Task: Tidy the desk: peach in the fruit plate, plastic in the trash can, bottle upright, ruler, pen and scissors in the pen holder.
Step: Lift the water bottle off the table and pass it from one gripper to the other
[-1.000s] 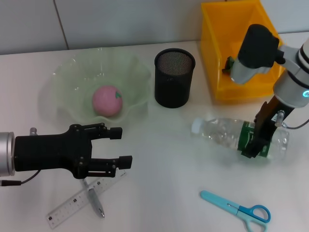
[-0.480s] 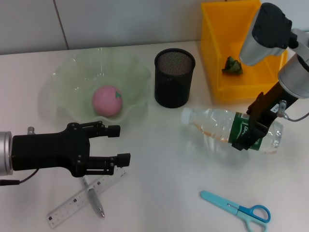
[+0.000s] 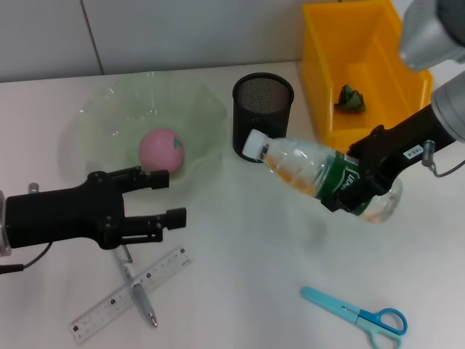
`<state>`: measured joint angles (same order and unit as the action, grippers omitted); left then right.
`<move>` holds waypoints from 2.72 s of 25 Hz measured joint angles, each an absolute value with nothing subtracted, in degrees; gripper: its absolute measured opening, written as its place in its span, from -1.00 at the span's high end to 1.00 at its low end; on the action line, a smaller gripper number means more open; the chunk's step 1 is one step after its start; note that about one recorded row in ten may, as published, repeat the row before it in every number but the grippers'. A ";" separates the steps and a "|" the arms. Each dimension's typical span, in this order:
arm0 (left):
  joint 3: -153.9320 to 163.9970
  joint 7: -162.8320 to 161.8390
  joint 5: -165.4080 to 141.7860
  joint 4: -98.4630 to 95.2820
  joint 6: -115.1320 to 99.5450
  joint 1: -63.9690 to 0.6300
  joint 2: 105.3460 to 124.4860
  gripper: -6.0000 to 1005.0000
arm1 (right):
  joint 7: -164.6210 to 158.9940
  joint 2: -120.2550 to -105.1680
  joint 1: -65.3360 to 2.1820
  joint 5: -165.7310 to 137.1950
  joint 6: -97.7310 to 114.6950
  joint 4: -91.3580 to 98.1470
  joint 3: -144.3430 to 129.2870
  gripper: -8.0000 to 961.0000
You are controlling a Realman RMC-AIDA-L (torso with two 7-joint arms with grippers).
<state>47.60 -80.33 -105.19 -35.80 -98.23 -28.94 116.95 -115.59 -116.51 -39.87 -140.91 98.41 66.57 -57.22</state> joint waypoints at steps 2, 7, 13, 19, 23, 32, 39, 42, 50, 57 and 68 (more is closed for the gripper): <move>45.78 -80.37 -105.19 -35.78 -98.79 -28.71 117.12 -0.66 | -112.22 -116.55 -38.35 -136.49 99.35 66.84 -54.80 -0.60; 39.67 -80.79 -105.12 -34.64 -100.31 -28.55 117.34 -0.66 | -104.74 -116.83 -33.96 -125.27 100.60 67.30 -51.57 -0.60; 35.31 -80.30 -101.79 -31.40 -101.04 -28.40 117.54 -0.66 | -96.47 -116.86 -30.19 -113.00 100.63 64.14 -50.21 -0.60; 35.24 -80.26 -96.54 -28.90 -102.75 -28.11 117.94 -0.66 | -90.14 -116.95 -29.13 -104.48 100.89 58.16 -49.31 -0.60; 35.62 -79.22 -92.56 -26.42 -105.22 -28.23 118.27 -0.66 | -86.48 -117.80 -29.30 -102.07 100.91 55.01 -49.37 -0.60; 36.08 -76.33 -90.94 -23.28 -106.47 -30.49 118.66 -0.66 | -83.25 -118.92 -31.55 -101.87 100.53 48.88 -49.95 -0.60; 37.60 -72.21 -90.91 -21.21 -107.80 -32.30 118.74 -0.66 | -82.23 -119.03 -32.94 -101.71 100.72 45.28 -50.11 -0.60; 37.60 -71.00 -90.89 -20.52 -107.82 -32.75 118.80 -0.66 | -81.95 -119.10 -33.20 -101.69 100.61 44.35 -50.26 -0.60; 37.40 -70.03 -90.86 -19.67 -107.84 -33.80 118.80 -0.66 | -80.90 -119.18 -34.73 -101.58 99.69 41.27 -51.24 -0.60; 37.21 -69.19 -90.38 -18.63 -107.79 -34.51 118.75 -0.62 | -80.83 -119.18 -34.98 -101.57 98.44 40.91 -52.96 -0.60; 37.39 -67.81 -90.00 -17.22 -107.73 -34.54 118.73 -0.52 | -80.78 -119.18 -34.94 -101.10 98.60 40.72 -53.00 -0.60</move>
<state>37.39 -67.81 -90.00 -17.22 -107.73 -34.54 118.73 -80.79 -119.18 -34.94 -101.10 98.60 40.72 -53.00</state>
